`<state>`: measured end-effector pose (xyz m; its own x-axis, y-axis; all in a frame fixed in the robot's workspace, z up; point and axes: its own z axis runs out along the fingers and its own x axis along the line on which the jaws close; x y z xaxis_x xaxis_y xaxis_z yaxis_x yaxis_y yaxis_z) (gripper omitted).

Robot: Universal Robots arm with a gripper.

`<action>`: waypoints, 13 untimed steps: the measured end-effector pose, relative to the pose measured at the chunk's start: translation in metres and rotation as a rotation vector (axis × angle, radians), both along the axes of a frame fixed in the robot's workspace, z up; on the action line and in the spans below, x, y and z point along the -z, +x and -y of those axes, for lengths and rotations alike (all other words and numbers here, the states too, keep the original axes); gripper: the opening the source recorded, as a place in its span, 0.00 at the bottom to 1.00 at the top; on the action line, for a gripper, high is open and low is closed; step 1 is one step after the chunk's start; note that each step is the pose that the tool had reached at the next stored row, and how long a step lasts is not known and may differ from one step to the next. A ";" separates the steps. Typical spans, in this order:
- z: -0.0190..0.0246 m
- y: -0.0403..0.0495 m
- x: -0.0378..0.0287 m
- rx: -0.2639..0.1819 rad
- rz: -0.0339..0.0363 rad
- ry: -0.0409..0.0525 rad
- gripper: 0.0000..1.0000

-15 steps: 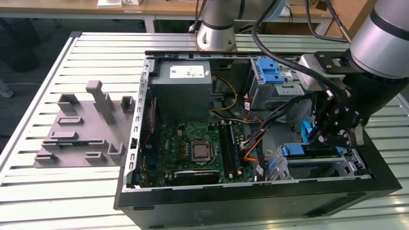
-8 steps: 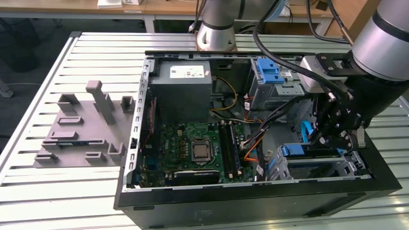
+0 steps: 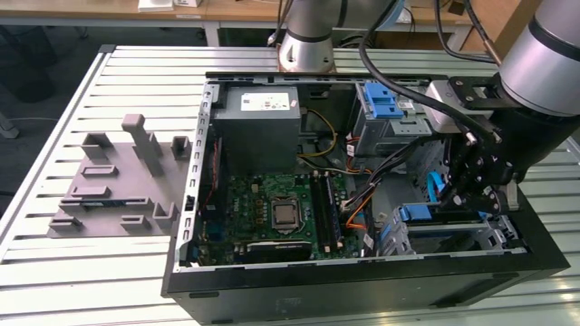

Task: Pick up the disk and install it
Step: 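Insert the second disk wire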

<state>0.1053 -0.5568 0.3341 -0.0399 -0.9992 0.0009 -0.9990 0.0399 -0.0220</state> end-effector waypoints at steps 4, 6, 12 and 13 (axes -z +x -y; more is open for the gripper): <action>0.0003 0.0001 0.0005 0.000 0.0000 0.0001 0.16; 0.0004 0.0001 0.0008 0.000 0.0000 0.0001 0.16; 0.0008 0.0005 0.0027 0.000 0.0000 -0.0001 0.16; 0.0009 0.0006 0.0031 0.000 -0.0001 -0.0002 0.16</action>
<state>0.1059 -0.5577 0.3310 -0.0400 -0.9992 0.0011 -0.9990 0.0399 -0.0220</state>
